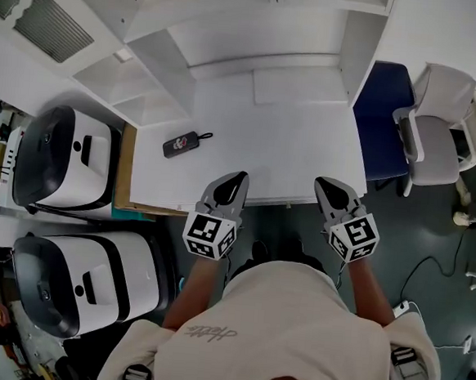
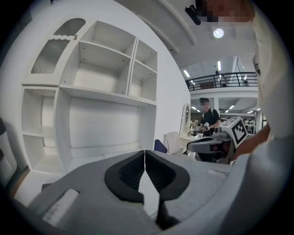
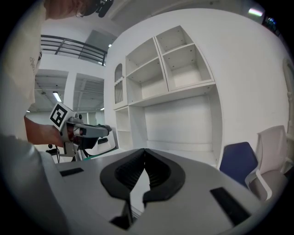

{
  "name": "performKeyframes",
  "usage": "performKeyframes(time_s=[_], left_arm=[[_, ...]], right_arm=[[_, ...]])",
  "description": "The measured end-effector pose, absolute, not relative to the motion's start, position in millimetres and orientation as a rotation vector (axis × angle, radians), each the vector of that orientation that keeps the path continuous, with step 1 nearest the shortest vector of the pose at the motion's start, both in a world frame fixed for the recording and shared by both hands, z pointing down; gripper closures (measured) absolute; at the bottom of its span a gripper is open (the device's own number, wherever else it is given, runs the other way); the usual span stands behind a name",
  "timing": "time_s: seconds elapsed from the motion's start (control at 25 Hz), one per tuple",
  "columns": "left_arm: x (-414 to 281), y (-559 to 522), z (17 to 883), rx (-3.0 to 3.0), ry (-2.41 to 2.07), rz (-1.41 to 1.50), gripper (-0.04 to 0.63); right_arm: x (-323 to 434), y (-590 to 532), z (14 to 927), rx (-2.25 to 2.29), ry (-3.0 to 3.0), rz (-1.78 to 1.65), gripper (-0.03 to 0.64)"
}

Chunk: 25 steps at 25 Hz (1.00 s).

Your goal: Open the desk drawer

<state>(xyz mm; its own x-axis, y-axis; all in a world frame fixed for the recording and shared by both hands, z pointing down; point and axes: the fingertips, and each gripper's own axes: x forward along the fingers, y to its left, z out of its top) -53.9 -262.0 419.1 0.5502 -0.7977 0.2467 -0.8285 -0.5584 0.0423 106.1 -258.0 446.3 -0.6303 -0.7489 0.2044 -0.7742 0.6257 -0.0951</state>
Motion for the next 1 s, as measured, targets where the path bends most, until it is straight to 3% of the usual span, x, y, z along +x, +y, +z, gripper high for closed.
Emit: performKeyframes(time_s=[0.44,0.72,1.0], left_arm=[[-67,-242,428,2.589,-1.410,0.317,0.580],[-66,-244,428,2.614,-1.371,0.300,0.580],[-82,-231,437,2.589,-1.381,0.288,0.580]], right_arm=[[94,-243,430,1.275,-2.739,0.177,0.609],[94,-235,434,1.274,-2.704,0.178,0.534],[81,-221,449,1.244,-2.646,0.159,0.533]])
